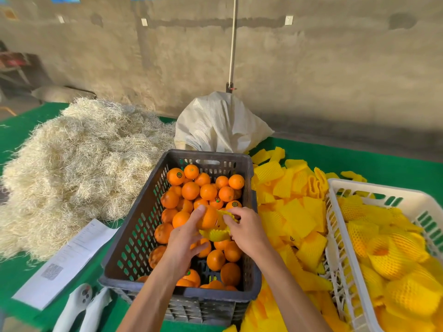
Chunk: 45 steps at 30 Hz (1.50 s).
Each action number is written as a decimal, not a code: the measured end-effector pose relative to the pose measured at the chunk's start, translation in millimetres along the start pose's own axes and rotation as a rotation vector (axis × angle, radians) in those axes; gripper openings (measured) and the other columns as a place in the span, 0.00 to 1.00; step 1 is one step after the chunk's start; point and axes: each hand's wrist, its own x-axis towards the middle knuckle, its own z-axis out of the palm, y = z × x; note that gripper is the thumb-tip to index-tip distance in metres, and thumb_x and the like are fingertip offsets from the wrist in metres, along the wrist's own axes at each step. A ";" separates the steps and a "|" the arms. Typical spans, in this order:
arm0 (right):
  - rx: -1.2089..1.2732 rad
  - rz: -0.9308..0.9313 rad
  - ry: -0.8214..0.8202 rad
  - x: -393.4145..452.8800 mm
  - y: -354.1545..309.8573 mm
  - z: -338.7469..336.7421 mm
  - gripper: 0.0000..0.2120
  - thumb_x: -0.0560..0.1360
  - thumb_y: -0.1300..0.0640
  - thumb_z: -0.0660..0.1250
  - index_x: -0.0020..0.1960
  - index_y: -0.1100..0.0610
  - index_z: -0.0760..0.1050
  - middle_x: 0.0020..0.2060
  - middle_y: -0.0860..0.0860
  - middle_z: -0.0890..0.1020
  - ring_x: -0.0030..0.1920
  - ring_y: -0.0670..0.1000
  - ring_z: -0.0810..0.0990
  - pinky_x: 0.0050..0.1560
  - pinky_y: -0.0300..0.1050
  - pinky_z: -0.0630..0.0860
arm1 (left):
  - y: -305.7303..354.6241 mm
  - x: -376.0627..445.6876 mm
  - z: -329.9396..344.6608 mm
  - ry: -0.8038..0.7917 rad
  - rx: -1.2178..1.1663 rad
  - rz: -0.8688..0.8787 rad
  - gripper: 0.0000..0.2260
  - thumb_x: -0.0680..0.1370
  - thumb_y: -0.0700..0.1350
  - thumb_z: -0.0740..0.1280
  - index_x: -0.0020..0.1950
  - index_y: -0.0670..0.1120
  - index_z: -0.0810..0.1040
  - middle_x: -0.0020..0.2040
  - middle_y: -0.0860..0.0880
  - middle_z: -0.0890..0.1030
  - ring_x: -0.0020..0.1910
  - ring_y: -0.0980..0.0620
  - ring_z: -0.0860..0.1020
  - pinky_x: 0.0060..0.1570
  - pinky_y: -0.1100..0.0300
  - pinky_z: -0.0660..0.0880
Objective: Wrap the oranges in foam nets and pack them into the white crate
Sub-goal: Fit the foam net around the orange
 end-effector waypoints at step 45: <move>0.086 -0.319 0.139 -32.4 -6.2 4.2 0.09 0.84 0.51 0.62 0.54 0.54 0.78 0.43 0.43 0.80 0.44 0.43 0.79 0.41 0.35 0.75 | -16.0 -0.3 20.5 0.177 0.585 0.300 0.23 0.72 0.57 0.78 0.44 0.37 0.76 0.34 0.46 0.75 0.33 0.50 0.70 0.36 0.54 0.69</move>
